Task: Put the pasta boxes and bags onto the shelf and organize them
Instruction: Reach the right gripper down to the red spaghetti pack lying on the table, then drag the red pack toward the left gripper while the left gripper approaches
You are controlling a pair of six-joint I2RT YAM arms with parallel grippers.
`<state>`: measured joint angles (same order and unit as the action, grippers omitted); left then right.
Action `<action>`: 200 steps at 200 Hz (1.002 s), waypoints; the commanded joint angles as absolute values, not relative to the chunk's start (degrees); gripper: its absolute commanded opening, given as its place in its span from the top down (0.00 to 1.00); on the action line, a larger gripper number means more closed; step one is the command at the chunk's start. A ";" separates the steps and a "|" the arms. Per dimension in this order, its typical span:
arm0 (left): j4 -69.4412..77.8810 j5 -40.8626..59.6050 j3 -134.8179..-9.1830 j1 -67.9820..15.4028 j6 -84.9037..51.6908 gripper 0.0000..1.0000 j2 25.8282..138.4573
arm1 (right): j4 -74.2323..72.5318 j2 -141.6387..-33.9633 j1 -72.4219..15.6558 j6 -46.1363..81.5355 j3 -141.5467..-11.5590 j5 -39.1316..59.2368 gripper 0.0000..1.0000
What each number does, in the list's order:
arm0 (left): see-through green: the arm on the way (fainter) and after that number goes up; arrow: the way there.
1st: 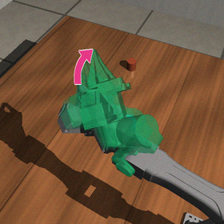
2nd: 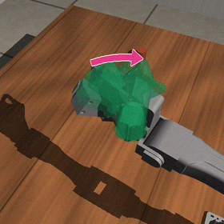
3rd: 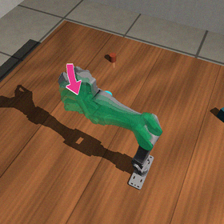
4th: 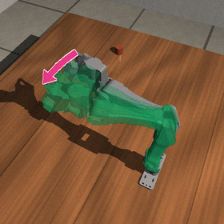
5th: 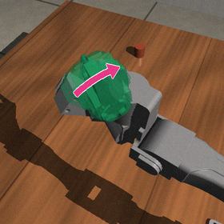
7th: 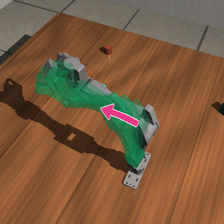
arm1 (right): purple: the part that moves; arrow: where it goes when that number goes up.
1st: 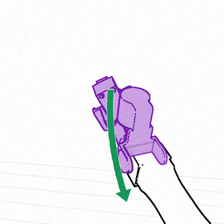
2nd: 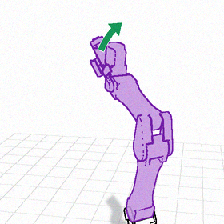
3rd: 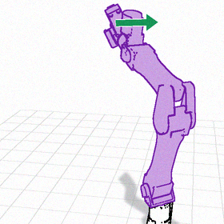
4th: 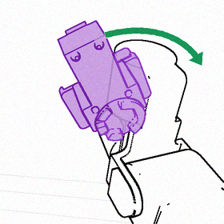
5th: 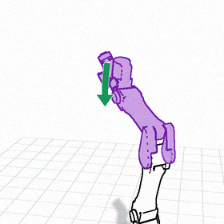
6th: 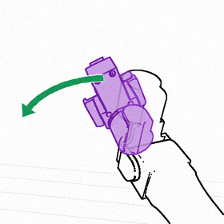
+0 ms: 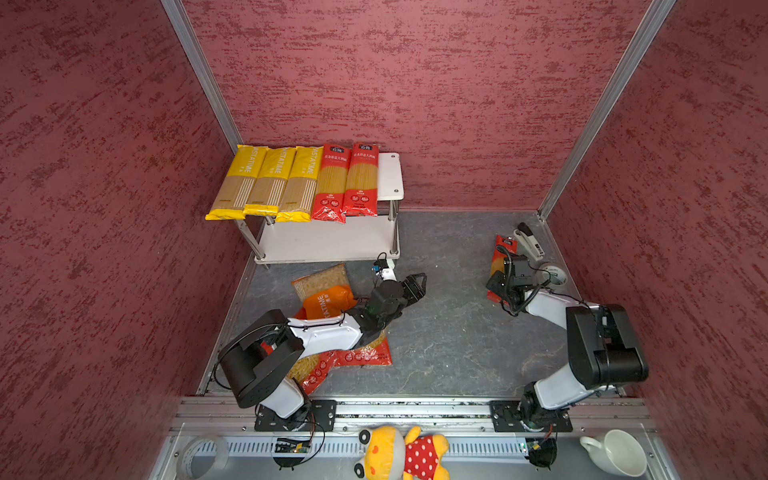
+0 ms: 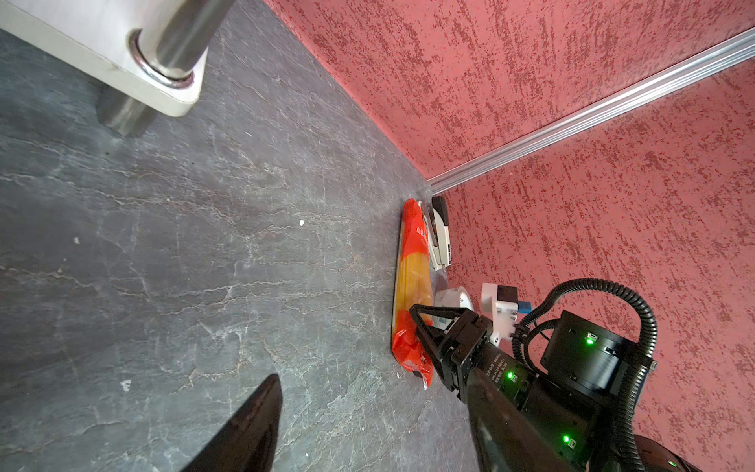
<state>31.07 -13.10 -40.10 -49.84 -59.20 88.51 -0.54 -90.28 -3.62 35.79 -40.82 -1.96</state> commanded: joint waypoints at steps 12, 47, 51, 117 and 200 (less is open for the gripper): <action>33.00 -12.64 -39.64 -49.91 -58.36 0.29 89.66 | 3.63 -90.40 -7.10 37.48 -37.89 5.52 0.53; 33.40 -12.22 -39.99 -49.91 -58.45 0.29 90.40 | 6.05 -89.78 -11.96 39.13 -37.53 8.52 0.54; 33.40 -12.28 -40.00 -49.82 -58.46 0.29 90.40 | 6.18 -89.66 -13.17 39.34 -37.46 8.53 0.54; 31.38 -13.79 -37.82 -47.47 -57.32 0.29 87.37 | 4.83 -91.86 -30.91 43.11 -37.26 14.21 0.56; 24.44 -10.01 -42.70 -47.57 -51.22 0.29 89.94 | 8.96 -77.77 -13.77 38.23 -41.21 20.23 0.47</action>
<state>26.83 -13.26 -39.62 -47.05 -54.52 87.48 7.07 -79.24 -22.63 37.67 -40.60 17.26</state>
